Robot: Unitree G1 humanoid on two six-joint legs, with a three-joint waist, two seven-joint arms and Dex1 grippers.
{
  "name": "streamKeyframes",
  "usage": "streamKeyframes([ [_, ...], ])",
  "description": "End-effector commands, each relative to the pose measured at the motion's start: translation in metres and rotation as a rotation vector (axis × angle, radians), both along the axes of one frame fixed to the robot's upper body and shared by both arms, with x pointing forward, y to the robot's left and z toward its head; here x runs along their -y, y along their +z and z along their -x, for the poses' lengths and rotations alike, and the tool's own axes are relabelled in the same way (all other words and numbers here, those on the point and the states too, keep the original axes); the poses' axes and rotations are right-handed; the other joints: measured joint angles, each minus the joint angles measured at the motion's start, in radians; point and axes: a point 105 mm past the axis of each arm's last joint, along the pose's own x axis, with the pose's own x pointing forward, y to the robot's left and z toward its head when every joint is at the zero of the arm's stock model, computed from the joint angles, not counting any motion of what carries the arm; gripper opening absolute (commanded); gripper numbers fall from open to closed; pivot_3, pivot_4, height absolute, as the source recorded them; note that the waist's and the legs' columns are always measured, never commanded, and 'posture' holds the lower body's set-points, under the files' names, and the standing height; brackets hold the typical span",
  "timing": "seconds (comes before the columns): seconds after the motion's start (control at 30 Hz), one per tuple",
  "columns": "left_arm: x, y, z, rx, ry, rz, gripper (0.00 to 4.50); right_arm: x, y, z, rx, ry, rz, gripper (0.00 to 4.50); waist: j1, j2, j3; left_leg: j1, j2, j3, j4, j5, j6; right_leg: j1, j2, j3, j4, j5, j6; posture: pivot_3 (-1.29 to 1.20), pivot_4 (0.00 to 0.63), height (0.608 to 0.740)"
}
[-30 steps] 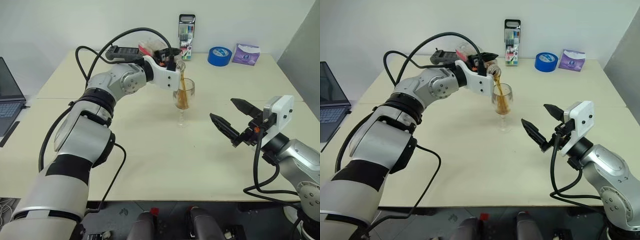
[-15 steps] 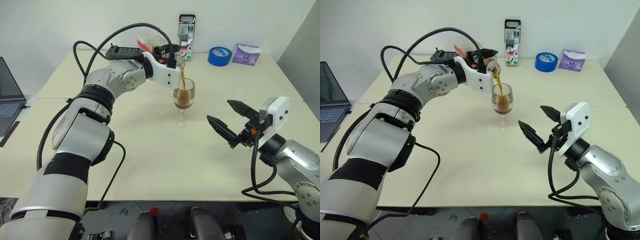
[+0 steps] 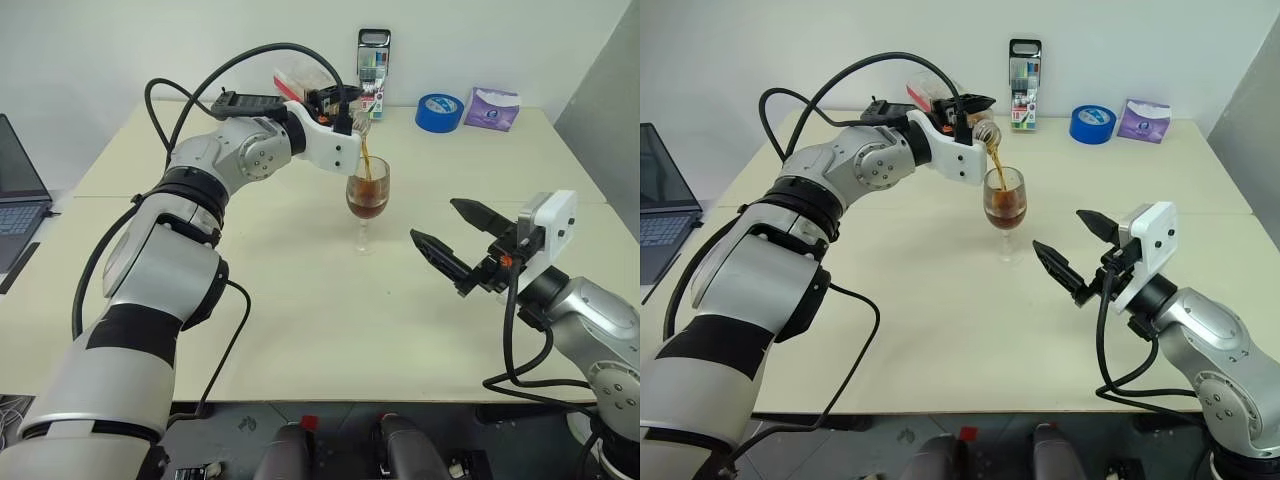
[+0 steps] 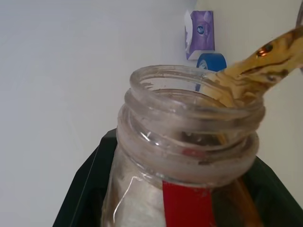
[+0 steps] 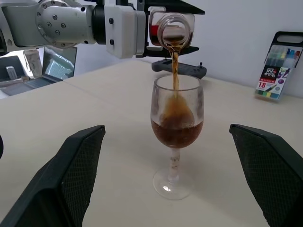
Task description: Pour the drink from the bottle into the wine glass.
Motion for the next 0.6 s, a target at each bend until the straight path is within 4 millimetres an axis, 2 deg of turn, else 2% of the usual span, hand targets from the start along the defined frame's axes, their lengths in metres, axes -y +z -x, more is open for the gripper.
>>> streamKeyframes([
  [0.03,-0.001,0.024,0.003,0.068,-0.003,0.021,2.16,-0.001,0.009,0.003,0.042,0.011,-0.008,4.5,0.0,0.0,0.0,0.0,0.0,0.0,0.0,0.0,0.0,0.0,0.0,0.0,0.0,0.0,0.0,0.0,0.15,0.74],
  [0.4,-0.002,0.021,0.004,0.012,-0.02,0.088,2.16,-0.003,0.017,-0.004,0.064,-0.007,-0.024,4.5,0.0,0.0,0.0,-0.001,0.0,0.0,0.002,0.0,0.0,0.0,0.0,0.0,0.001,0.0,0.0,0.0,0.15,0.74],
  [0.6,-0.007,0.023,0.0,-0.218,-0.047,0.353,2.16,-0.007,0.027,-0.008,0.088,0.001,-0.027,4.5,-0.001,0.0,0.0,-0.001,0.0,0.001,0.004,0.0,0.0,0.0,0.0,-0.001,0.001,0.0,0.0,0.0,0.15,0.74],
])
